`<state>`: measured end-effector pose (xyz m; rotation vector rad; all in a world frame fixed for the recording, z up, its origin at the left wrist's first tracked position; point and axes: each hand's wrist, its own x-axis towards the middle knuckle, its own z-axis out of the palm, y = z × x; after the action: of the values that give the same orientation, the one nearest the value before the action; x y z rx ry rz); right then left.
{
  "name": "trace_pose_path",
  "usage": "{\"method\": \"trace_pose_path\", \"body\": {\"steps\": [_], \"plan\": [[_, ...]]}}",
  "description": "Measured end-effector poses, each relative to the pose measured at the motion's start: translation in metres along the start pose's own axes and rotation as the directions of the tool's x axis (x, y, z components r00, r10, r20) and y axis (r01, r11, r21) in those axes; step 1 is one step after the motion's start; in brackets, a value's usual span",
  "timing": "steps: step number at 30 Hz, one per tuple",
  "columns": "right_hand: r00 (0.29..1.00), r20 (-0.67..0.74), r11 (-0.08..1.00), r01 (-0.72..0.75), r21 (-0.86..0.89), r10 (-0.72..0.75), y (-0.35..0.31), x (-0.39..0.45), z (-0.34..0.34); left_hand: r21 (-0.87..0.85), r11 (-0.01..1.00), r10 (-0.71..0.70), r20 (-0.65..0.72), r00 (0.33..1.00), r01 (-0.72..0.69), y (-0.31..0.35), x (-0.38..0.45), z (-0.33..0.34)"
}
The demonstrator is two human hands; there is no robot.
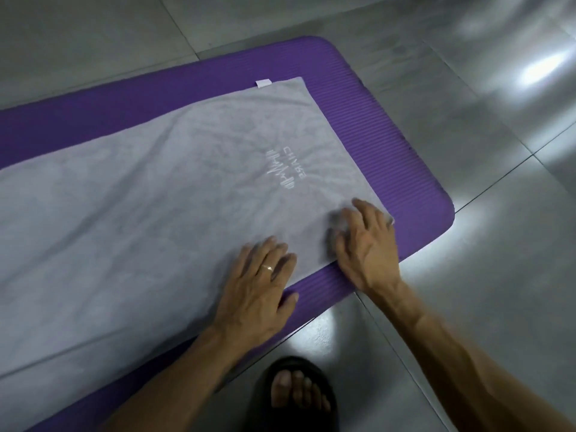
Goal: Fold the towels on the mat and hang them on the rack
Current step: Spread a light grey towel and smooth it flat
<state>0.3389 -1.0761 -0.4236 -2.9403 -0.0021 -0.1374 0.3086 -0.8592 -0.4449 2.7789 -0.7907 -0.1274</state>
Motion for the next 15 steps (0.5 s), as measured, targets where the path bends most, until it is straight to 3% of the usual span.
{"method": "trace_pose_path", "body": {"steps": [3,5,8,10,13,15], "plan": [[0.893,0.304,0.942,0.331,0.061,-0.333,-0.047,-0.019,0.027,0.094,0.987,-0.136,0.065,0.989,0.130,-0.048,-0.048,-0.002],[0.867,0.407,0.948,0.317,-0.002,-0.289,-0.039,-0.033,0.033,0.157,0.983,-0.122,0.146,0.982,0.098,-0.070,-0.076,-0.003],[0.930,0.367,0.983,0.088,-0.158,-0.024,-0.003,-0.043,0.025,0.151,0.982,-0.136,0.153,0.979,0.112,-0.082,-0.103,-0.005],[0.943,0.329,0.975,0.032,-0.220,0.044,-0.005,-0.036,0.015,0.130,0.976,-0.184,0.069,0.981,0.173,-0.085,-0.119,-0.010],[0.954,0.233,0.978,0.204,-0.053,-0.186,-0.060,-0.027,0.014,0.147,0.982,-0.109,-0.091,0.990,0.122,-0.095,-0.156,-0.018],[0.880,0.177,0.898,0.425,0.116,-0.440,-0.115,-0.034,0.020,0.196,0.971,-0.119,-0.103,0.988,0.137,-0.106,-0.183,-0.024]]}}
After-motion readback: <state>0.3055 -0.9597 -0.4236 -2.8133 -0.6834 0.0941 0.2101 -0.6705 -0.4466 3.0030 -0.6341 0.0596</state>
